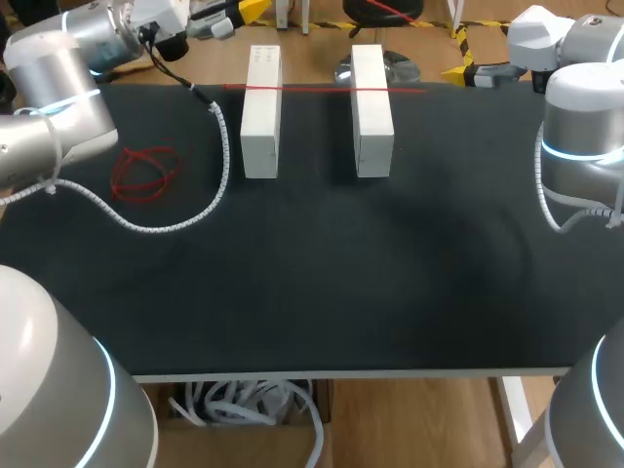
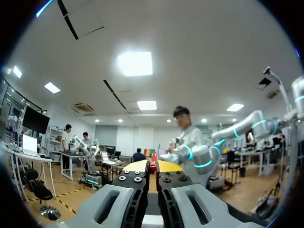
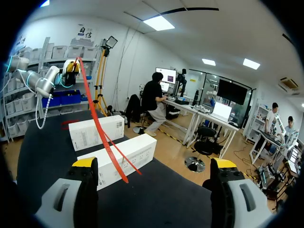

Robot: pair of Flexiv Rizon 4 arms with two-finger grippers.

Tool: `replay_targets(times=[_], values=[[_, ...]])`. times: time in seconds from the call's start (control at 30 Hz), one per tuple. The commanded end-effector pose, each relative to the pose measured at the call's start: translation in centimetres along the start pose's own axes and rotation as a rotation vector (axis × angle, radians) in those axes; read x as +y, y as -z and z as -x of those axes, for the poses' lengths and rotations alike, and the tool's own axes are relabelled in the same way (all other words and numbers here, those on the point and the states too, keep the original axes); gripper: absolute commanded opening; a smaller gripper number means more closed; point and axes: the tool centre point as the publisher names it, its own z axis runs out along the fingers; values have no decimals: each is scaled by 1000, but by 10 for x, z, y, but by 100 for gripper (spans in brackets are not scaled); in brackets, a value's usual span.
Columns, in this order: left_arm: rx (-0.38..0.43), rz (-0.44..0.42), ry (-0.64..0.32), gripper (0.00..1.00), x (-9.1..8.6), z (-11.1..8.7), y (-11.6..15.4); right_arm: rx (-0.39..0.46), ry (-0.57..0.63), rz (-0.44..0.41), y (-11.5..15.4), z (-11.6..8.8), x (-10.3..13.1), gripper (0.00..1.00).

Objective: Grab the tape and strap the tape.

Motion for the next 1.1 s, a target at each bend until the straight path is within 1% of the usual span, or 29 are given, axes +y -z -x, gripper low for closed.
replay_targets(times=[0.03, 0.2, 0.33, 0.57, 1.1], values=[[-6, 4, -2, 0, -3, -2, -3, 0, 0, 0, 0, 0, 0, 100], [-21, 8, -3, 0, -7, -4, -6, 0, 0, 0, 0, 0, 0, 100], [-27, -4, -5, 0, -9, -5, -10, 0, 0, 0, 0, 0, 0, 100], [-48, -10, -14, 0, -9, -7, -12, 0, 0, 0, 0, 0, 0, 100], [-48, -10, -14, 0, -9, -7, -12, 0, 0, 0, 0, 0, 0, 100]])
